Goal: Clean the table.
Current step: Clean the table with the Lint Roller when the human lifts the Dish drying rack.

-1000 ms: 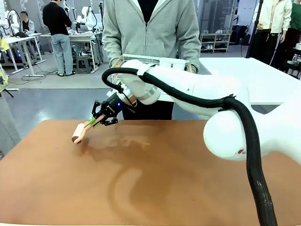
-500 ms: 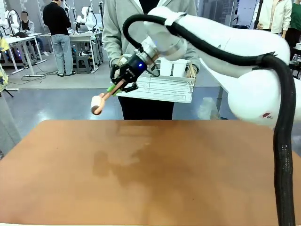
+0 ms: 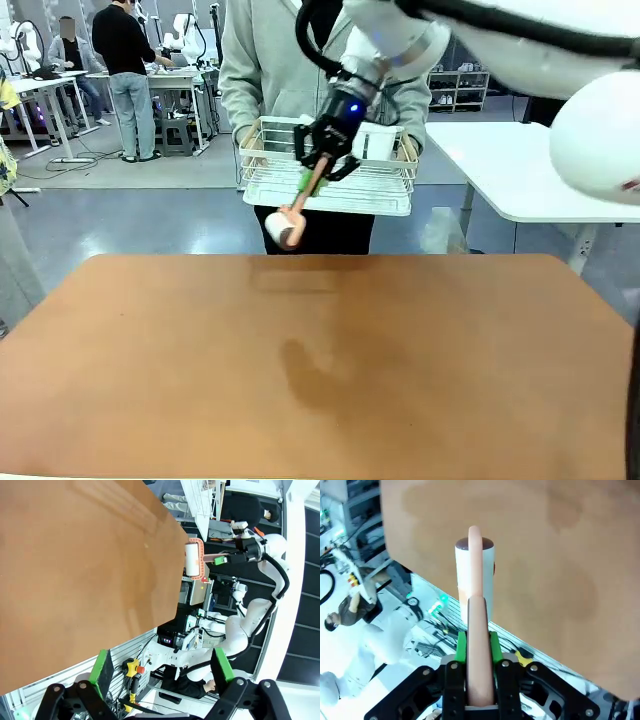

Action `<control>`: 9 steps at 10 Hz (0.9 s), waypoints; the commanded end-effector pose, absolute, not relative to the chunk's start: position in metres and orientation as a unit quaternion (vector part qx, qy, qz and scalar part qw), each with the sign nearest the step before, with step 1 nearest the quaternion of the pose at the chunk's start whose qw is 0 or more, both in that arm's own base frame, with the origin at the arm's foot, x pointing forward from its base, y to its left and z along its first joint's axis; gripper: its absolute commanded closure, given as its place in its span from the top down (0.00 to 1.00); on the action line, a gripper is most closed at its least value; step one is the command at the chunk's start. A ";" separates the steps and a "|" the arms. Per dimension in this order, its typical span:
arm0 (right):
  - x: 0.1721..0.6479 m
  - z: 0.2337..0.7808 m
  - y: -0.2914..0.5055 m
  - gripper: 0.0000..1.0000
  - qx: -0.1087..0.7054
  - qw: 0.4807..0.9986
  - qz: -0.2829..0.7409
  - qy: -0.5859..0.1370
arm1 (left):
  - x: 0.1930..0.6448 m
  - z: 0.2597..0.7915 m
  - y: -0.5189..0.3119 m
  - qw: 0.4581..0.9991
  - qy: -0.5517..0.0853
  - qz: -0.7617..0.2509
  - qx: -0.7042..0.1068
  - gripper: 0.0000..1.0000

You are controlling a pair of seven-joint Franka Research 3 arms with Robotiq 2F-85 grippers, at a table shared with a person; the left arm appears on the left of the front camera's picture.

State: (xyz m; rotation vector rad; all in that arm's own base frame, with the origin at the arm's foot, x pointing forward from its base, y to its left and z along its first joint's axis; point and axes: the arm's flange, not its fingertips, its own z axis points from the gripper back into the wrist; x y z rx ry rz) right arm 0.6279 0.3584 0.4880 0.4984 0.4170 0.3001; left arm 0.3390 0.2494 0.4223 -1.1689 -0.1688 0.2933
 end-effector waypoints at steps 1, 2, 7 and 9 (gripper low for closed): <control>0.549 0.488 0.298 0.21 0.172 0.958 0.126 0.194 | 0.338 0.423 0.251 0.821 -0.083 0.136 -0.549 1.00; 0.541 0.498 0.274 0.21 0.106 0.976 0.114 0.152 | 0.338 0.423 0.251 0.821 -0.083 0.136 -0.549 1.00; 0.495 0.506 0.157 0.21 0.014 0.992 0.108 0.068 | 0.338 0.423 0.251 0.821 -0.083 0.136 -0.549 1.00; 0.488 0.507 0.122 0.21 -0.001 0.993 0.080 0.083 | 0.338 0.423 0.251 0.821 -0.083 0.136 -0.549 1.00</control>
